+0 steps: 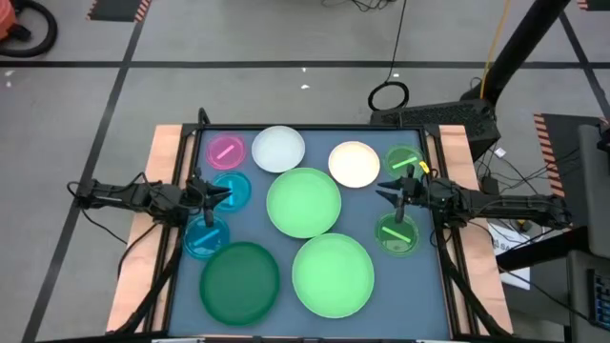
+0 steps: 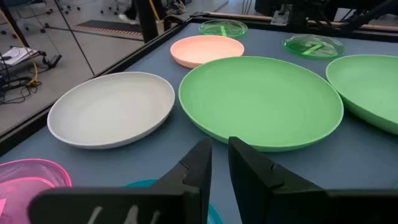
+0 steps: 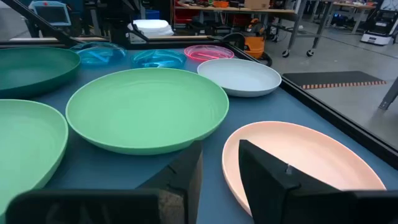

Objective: Stack plastic plates

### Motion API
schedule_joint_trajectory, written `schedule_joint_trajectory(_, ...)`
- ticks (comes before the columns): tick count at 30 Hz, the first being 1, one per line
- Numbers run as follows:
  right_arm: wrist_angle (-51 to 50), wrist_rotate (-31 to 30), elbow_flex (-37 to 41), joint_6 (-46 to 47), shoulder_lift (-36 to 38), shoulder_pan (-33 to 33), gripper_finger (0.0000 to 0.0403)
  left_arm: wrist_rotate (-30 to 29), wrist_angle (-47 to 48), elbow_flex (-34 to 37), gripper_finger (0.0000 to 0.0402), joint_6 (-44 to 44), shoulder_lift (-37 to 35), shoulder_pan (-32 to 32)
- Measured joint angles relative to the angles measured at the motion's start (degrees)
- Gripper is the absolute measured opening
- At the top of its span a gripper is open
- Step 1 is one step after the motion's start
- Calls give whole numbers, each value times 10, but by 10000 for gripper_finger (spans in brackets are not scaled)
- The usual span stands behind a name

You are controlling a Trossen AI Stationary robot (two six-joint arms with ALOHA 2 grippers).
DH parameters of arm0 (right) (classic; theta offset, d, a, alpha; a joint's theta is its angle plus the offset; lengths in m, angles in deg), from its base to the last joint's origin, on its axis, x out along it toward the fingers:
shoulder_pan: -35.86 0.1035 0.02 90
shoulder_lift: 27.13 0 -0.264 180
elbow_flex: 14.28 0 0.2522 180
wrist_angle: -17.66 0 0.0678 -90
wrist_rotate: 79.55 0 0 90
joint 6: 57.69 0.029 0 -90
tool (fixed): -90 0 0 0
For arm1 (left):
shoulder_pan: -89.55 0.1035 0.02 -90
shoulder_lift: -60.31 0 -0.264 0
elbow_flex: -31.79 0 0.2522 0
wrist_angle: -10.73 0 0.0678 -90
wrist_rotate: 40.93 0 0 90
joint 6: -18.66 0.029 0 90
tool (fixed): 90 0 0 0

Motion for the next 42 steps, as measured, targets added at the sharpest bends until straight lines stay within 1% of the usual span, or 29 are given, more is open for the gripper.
schedule_joint_trajectory(38,2,0,0,0,0,0,98,0,0,0,63,0,0,0)
schedule_joint_trajectory(40,10,-1,0,13,0,0,98,0,0,0,63,0,0,0)
schedule_joint_trajectory(42,27,1,-1,77,0,0,98,0,-1,0,63,3,0,0)
